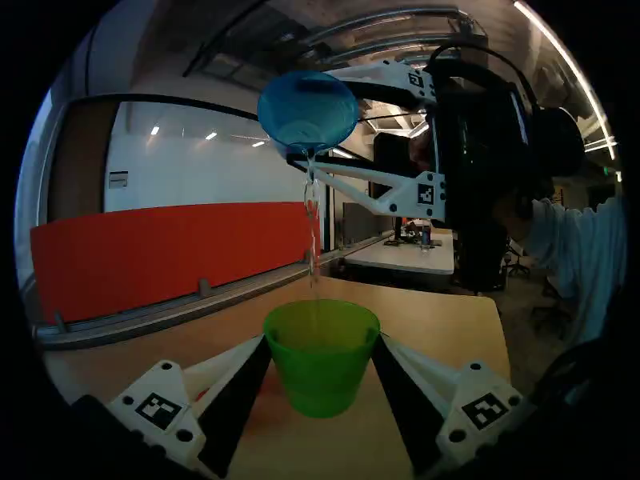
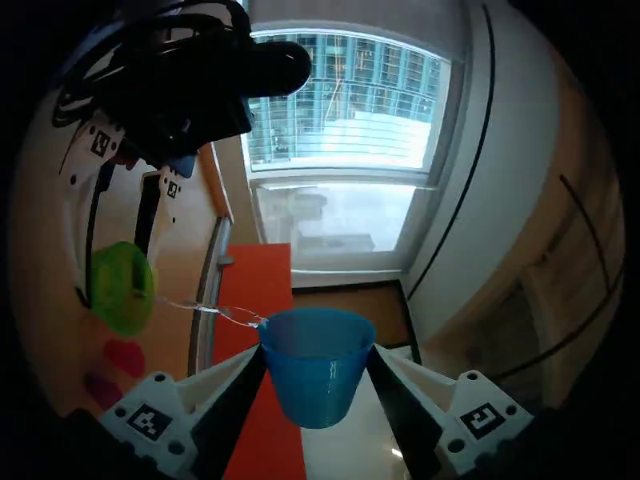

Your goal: Pour water

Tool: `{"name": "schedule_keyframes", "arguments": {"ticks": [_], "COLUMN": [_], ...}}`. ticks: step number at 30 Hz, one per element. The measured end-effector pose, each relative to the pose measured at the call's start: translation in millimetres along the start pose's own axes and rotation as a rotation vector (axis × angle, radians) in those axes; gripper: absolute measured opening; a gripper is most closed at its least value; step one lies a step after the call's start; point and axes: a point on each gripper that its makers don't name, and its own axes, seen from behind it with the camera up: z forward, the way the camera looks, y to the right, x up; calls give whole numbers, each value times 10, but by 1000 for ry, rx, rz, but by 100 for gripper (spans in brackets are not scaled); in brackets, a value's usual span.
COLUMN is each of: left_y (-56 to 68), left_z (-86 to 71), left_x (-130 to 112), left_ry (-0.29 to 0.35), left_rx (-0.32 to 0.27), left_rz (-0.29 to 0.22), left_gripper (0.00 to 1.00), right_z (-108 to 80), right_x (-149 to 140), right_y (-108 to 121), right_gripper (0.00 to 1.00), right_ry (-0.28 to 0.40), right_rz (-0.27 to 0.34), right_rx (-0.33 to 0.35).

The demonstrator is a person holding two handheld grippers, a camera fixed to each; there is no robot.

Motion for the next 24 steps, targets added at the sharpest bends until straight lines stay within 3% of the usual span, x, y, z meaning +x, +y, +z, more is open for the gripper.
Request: {"name": "schedule_keyframes", "arguments": {"ticks": [12,24], "left_y": [4,-1], "left_z": [11,14], "left_x": [34,72], "left_ry": [9,18], "left_rx": [1,4], "left_rz": [-6,-11], "left_gripper": [85,85], "right_z": [5,-12], "right_x": [70,162], "right_y": [20,23], "right_gripper": [89,89], "right_ry": [2,9], "right_rz": [-90,-135], "right_rx": [-5,-10]}}
